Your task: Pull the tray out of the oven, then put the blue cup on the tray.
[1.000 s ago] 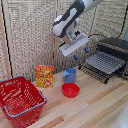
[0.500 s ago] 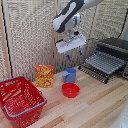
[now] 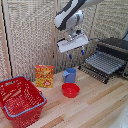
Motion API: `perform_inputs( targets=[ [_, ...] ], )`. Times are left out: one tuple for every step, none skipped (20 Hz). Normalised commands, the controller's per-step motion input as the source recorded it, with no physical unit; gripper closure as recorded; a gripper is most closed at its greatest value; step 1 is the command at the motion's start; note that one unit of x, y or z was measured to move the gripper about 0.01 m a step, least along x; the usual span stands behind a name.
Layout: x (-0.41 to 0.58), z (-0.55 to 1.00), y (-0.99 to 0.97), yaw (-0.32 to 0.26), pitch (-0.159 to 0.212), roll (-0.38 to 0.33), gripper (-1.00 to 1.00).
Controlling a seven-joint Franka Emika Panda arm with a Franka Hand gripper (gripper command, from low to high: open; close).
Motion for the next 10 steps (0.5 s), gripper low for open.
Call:
perform_inputs(
  targets=[
    [-0.206, -0.54, -0.09, -0.024, 0.0, 0.02, -1.0],
    [-0.111, -0.51, -0.05, -0.024, 0.0, 0.012, -1.0],
    [-0.069, -0.47, -0.1, -0.026, -0.013, 0.009, -1.0],
    [-0.049, -0.47, -0.12, -0.031, -0.034, 0.023, -1.0],
    [0.0, -0.47, -0.11, -0.032, -0.033, 0.026, -1.0],
    [0.0, -0.5, -0.15, -0.033, -0.058, 0.063, -1.0],
    [0.0, -0.48, -0.15, -0.035, -0.069, 0.064, -1.0],
    [0.0, -0.49, -0.18, -0.036, -0.107, 0.095, -1.0],
    [0.0, -0.45, -0.18, -0.033, -0.118, 0.109, -1.0],
    [0.0, -0.38, -0.18, -0.014, -0.126, 0.107, -1.0]
  ],
)
